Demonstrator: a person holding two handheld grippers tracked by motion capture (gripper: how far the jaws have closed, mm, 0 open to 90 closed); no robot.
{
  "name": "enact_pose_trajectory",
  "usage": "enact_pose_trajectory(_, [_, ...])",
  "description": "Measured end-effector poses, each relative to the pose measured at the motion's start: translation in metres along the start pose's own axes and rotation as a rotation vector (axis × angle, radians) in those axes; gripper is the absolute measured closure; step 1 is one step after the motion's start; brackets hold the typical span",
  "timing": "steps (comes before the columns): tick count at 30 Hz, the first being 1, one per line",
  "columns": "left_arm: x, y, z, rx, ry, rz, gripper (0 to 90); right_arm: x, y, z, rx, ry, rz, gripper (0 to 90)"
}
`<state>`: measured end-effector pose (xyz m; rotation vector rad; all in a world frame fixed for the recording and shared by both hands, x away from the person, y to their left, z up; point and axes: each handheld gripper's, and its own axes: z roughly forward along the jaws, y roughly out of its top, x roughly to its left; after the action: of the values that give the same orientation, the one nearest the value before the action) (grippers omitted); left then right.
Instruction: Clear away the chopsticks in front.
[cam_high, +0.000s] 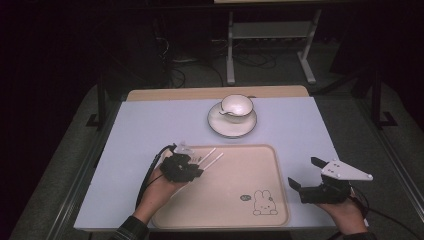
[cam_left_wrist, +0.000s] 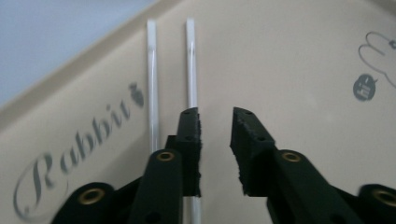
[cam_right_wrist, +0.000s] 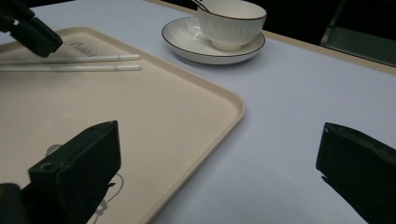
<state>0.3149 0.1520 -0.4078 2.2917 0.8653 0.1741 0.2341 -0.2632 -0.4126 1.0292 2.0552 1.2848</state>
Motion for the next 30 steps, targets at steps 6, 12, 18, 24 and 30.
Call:
enact_pose_trajectory(6, [0.003, 0.026, 0.019, -0.013, -0.046, 0.031, 89.2, 0.001, 0.000, 0.001, 0.001, -0.001, -0.001, 0.0])
enact_pose_trajectory(12, [0.006, 0.045, 0.055, -0.009, -0.106, 0.018, 89.4, 0.000, -0.001, 0.000, 0.002, 0.000, 0.001, 0.0])
enact_pose_trajectory(18, [0.014, 0.051, 0.078, 0.008, -0.098, 0.000, 89.3, -0.002, -0.002, 0.000, 0.004, -0.002, 0.007, 0.0])
enact_pose_trajectory(24, [0.025, 0.044, 0.074, 0.017, -0.067, -0.015, 89.4, -0.002, -0.003, -0.002, 0.003, -0.007, 0.011, 0.0])
enact_pose_trajectory(30, [0.035, 0.034, 0.063, 0.022, -0.052, -0.029, 89.4, -0.002, -0.004, -0.005, 0.002, -0.016, 0.012, 0.0])
